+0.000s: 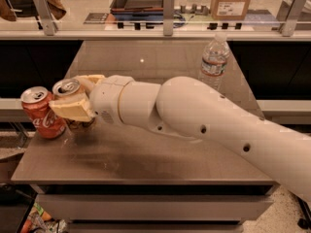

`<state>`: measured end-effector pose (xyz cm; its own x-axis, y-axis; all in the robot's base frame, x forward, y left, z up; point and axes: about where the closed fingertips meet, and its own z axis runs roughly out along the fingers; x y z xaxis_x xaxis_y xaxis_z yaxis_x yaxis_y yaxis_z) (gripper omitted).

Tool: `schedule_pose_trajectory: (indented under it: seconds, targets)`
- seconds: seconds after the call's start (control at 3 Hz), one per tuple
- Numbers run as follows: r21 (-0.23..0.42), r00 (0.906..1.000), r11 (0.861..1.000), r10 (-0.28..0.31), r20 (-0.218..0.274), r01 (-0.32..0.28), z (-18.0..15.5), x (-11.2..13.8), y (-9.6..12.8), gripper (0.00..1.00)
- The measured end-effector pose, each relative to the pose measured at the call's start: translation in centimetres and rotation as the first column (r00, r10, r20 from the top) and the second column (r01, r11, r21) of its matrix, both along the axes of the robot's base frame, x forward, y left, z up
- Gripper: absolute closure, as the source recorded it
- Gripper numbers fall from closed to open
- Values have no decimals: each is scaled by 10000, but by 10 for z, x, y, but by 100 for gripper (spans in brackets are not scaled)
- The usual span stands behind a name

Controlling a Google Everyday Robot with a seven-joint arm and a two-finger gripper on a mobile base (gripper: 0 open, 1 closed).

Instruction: Move orange can near coke can

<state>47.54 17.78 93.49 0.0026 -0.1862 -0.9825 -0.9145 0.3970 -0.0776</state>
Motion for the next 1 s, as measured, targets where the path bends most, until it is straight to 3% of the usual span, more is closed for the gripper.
schedule_pose_trajectory:
  seconds: [0.67, 1.0]
  targets:
    - [-373, 9993, 9993, -107, -357, 94, -36, -12, 8, 100]
    - [-389, 9994, 9992, -83, -337, 70, -35, -13, 9, 84]
